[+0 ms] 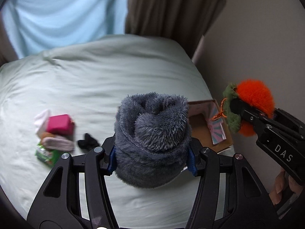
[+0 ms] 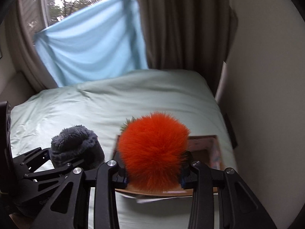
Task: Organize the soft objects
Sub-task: 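Carry the sock roll and pompom into the cardboard box and open both tools, then withdraw both tools from the box back toward the remaining items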
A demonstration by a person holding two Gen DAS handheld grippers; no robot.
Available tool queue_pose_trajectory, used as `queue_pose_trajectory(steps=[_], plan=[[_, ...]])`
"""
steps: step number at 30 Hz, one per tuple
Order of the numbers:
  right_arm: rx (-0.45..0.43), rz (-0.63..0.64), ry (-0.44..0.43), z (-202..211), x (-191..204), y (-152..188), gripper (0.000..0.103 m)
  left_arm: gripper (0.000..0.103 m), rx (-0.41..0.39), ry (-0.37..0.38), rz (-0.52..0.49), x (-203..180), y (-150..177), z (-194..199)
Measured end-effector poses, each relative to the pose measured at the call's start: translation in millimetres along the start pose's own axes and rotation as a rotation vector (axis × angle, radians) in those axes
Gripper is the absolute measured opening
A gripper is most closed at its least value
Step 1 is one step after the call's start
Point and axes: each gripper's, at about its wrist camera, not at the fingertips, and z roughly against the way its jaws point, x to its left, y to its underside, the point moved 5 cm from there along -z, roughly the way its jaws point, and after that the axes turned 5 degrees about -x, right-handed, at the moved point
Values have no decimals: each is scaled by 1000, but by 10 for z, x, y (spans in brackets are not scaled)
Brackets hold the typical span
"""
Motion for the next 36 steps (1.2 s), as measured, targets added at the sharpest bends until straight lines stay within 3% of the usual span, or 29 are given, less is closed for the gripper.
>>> queue_pose_trajectory(steps=[10, 15, 21, 22, 23, 24, 25, 26, 27, 28, 30, 36], plan=[[222, -54, 27, -961, -845, 287, 35, 52, 199, 3, -58, -321, 133, -1204], [315, -101, 16, -1422, -1025, 462, 35, 52, 316, -17, -47, -266, 305, -1604], [390, -143, -26, -1765, -1053, 581, 35, 52, 384, -34, -62, -250, 381, -1831], [392, -142, -30, -1779, -1037, 590, 35, 53, 391, -26, -61, -252, 383, -1833], [396, -141, -38, -1814, -1020, 590, 36, 65, 396, -25, -66, -198, 388, -1852], [402, -143, -43, -1847, -1007, 588, 44, 74, 391, -36, -80, -197, 370, -1830], [404, -151, -41, -1902, -1006, 585, 54, 94, 387, -48, -96, -206, 355, -1825], [408, -163, -42, -1923, -1013, 585, 64, 102, 374, -62, -120, -214, 331, -1783], [411, -174, -47, -1933, -1011, 585, 93, 103, 363, -72, -138, -218, 323, -1752], [413, -188, -61, -1933, -1015, 591, 103, 103, 365, -86, -157, -210, 322, -1733], [416, -195, -68, -1938, -1009, 608, 103, 103, 390, -119, -187, -199, 345, -1711], [375, -175, -59, -1708, -1020, 634, 103, 103, 380, -98, -170, -142, 318, -1528]])
